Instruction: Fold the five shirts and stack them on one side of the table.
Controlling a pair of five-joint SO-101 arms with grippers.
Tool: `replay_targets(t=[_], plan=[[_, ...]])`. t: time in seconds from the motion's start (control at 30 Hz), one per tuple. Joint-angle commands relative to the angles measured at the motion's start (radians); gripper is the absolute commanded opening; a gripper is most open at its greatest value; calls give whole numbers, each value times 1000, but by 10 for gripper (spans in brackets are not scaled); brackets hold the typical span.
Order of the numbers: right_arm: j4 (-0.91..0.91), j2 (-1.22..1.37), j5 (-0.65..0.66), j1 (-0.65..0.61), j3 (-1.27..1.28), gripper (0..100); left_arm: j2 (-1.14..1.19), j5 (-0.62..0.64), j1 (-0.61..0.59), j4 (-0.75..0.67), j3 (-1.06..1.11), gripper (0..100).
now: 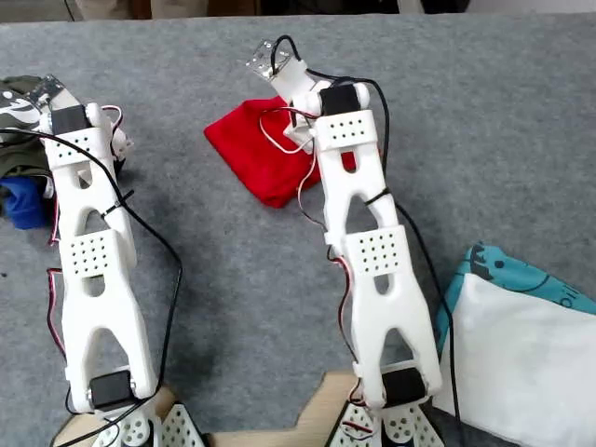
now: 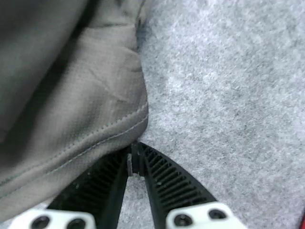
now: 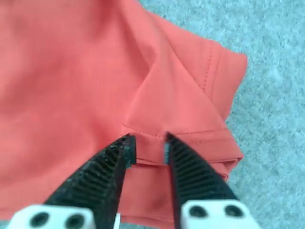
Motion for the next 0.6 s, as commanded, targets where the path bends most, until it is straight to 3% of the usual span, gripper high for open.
replay_targets(t=[0.0,0.3,0.47,0.57], plan=[[-3,-5,9,-19,-39,156,-28,2,6,-18,-40,18],[-115,28,6,-28,93,148,-28,2,6,-18,-40,18],[-132,31,8,4,36,16,-28,2,6,-18,-40,18],[-163,30,9,27,-13,29,-28,2,6,-18,-40,18]])
